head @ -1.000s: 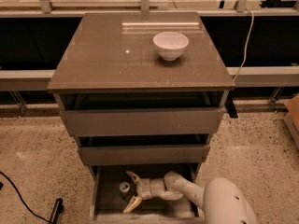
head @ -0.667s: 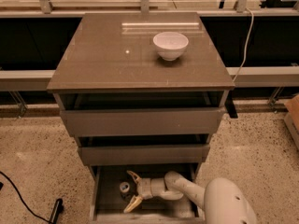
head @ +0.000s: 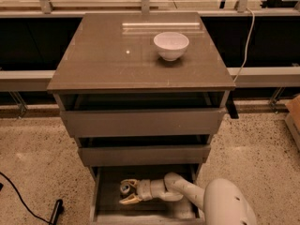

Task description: Pick redbull can from bottom drawer and place on counter

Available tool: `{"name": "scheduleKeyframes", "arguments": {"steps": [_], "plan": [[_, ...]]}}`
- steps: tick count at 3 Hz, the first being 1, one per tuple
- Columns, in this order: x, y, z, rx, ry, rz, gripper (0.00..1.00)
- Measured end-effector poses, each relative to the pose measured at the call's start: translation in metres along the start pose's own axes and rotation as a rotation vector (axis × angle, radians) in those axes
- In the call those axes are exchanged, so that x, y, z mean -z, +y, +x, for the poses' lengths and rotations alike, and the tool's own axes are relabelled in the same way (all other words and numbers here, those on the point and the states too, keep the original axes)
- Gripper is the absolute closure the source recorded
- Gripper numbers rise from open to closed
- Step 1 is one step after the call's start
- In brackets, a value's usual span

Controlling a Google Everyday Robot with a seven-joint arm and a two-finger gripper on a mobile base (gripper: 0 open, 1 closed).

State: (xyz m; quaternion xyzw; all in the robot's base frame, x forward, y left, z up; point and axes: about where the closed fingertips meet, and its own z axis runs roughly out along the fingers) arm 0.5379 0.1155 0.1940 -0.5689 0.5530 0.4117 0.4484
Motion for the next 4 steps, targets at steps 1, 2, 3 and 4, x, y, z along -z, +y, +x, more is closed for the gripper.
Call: {"name": "scheduleKeyframes", "arguments": {"steps": [1, 2, 3, 4], "plan": [[-0.004, 0.0, -0.009, 0.015, -0.006, -0.026, 0.64], [-0.01, 0.002, -0.019, -0.003, -0.043, -0.055, 0.87], [-0.015, 0.011, -0.058, 0.011, -0.097, -0.121, 1.0], [-0.009, 0.03, -0.111, 0.062, -0.133, -0.165, 1.0]]}}
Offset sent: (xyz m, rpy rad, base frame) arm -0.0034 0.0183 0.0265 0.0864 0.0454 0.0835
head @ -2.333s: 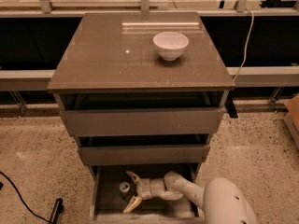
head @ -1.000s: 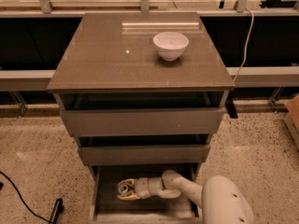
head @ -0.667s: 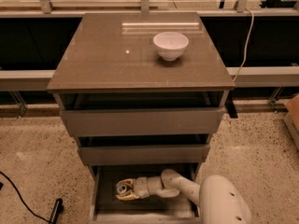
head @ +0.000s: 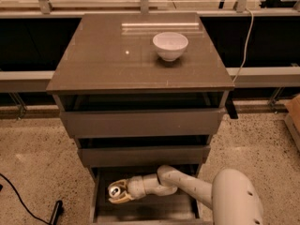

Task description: Pick redbull can from bottom drawer and place on counter

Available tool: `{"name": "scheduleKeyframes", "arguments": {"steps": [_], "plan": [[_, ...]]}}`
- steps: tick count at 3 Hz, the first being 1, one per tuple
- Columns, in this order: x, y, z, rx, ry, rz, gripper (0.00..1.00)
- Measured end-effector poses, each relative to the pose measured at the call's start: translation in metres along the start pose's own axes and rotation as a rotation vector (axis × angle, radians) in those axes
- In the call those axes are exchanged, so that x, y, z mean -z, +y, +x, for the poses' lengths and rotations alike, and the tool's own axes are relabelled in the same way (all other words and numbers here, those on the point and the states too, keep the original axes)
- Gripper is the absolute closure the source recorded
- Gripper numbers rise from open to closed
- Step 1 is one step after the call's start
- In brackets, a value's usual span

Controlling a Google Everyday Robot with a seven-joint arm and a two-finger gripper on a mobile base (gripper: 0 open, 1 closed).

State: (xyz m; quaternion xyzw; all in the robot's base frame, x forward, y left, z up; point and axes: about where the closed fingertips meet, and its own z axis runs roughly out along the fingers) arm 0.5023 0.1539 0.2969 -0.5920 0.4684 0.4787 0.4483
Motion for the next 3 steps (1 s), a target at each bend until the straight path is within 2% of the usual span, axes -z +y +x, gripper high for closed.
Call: {"name": "scheduleKeyframes", "arguments": {"steps": [1, 2, 3], "plan": [[0.002, 0.017, -0.046, 0.034, 0.038, -0.009, 1.0], [0.008, 0.026, -0.089, 0.091, 0.093, 0.017, 1.0], [0.015, 0.026, -0.154, 0.153, 0.153, 0.028, 1.0]]}}
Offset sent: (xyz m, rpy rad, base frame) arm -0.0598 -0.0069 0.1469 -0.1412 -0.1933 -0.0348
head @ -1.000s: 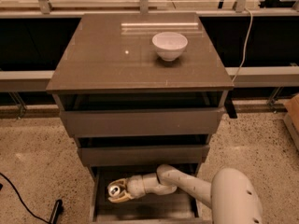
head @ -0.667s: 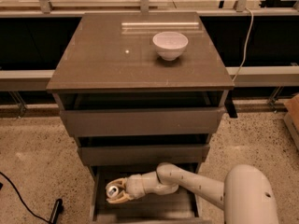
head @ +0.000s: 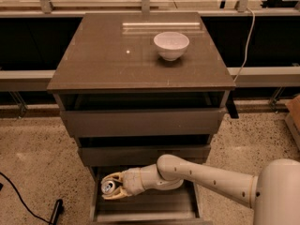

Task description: Pick redbull can from bottom drawer and place on counter

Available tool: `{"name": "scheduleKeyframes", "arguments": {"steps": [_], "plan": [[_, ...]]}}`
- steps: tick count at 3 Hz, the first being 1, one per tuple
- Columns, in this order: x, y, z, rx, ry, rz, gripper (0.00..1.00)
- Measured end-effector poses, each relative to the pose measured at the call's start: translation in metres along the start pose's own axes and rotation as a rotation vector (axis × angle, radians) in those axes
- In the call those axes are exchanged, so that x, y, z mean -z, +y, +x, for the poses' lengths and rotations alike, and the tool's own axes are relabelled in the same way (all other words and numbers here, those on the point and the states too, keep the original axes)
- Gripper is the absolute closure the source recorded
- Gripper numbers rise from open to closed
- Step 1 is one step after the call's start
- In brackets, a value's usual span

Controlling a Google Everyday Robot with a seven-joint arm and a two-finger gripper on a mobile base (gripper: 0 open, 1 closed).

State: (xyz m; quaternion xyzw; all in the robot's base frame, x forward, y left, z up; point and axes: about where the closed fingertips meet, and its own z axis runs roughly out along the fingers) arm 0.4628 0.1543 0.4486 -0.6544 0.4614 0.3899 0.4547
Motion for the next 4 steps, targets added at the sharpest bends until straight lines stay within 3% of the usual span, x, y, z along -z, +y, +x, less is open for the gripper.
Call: {"name": "scheduleKeyframes", "arguments": {"steps": [2, 3, 4], "plan": [[0.014, -0.001, -0.006, -0.027, 0.034, 0.004, 1.0], [0.042, 0.003, -0.043, -0.108, 0.004, 0.017, 1.0], [0.07, -0.002, -0.094, -0.178, -0.115, 0.024, 1.0]]}}
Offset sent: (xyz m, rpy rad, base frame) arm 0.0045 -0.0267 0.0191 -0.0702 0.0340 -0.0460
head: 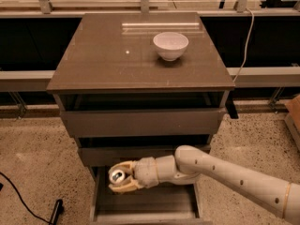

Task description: Pick redbull can from bottom drawer and place on counter

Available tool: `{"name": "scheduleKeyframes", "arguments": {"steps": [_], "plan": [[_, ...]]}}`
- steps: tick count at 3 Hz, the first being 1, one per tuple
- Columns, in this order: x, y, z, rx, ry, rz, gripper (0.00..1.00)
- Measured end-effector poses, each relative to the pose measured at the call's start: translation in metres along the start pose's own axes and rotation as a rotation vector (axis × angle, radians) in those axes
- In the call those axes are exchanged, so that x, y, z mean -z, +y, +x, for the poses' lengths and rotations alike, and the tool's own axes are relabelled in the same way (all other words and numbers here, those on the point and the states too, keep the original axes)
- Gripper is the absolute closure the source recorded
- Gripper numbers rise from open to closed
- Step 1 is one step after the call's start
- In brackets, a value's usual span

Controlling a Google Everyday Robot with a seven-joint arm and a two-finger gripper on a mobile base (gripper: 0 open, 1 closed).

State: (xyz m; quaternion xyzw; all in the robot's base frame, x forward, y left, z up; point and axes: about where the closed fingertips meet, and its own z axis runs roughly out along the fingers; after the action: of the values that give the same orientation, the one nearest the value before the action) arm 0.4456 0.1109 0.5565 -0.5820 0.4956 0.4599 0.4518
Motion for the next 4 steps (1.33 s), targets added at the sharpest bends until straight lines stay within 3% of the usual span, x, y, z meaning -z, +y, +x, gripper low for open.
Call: {"name": "scheduleKeyframes", "arguments": {"steps": [1, 2, 3, 4], "plan": [[0.02, -0.015, -0.031, -0.041, -0.052, -0.005, 1.0], [0.05, -0.049, -0.097, -0.053, 0.031, -0.028, 1.0], [0.068, -0.072, -0.154, -0.056, 0.153, -0.035, 1.0], [0.089, -0.086, -0.206, -0.045, 0.224, -0.016, 1.0]]}}
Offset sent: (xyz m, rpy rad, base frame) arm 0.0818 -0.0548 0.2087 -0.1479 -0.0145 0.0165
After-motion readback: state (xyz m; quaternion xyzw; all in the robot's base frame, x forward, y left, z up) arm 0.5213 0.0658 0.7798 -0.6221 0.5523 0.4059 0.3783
